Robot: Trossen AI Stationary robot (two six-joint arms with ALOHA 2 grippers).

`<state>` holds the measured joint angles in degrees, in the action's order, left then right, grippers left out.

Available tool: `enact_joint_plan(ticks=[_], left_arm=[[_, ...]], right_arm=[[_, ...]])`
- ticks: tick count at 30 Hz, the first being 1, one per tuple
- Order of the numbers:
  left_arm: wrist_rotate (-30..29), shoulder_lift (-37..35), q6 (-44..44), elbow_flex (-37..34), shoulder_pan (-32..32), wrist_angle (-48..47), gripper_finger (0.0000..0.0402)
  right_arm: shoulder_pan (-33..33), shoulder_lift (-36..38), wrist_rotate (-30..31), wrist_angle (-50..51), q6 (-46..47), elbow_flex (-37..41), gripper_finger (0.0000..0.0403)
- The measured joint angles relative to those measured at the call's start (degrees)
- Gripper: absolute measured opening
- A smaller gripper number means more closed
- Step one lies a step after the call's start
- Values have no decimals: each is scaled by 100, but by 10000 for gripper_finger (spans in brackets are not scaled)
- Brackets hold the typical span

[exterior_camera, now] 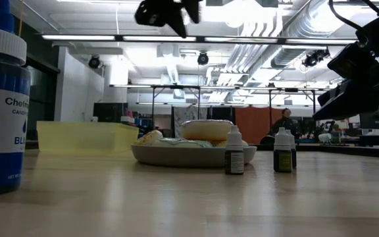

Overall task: Pick & Place food coloring
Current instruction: Put the small black food coloring bottle into the yellow bin

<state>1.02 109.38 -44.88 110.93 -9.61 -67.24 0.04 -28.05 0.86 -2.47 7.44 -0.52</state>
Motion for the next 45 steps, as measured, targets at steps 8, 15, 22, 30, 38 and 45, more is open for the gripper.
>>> enact_joint_plan(ticks=[8, 15, 22, 30, 38, 45], left_arm=[[10, 931, 55, 887, -343, -328, 143], [-36, 1467, 738, 930, -571, -13, 143], [-50, 1818, 2437, 927, -627, 321, 143], [-163, 1832, 4131, 718, -616, 333, 143], [168, 1832, 6208, 379, -618, 852, 143], [56, 1832, 7569, 359, -616, 1118, 143]], right_arm=[[0, -11, 2, -3, 0, 0, 0], [0, -7, 2, -14, 0, -2, 0], [0, -9, 2, -29, 0, -2, 0], [2, -5, 1, -16, 0, -1, 0], [0, -5, 2, -32, 0, -2, 0], [2, -5, 2, -32, 0, -2, 0]])
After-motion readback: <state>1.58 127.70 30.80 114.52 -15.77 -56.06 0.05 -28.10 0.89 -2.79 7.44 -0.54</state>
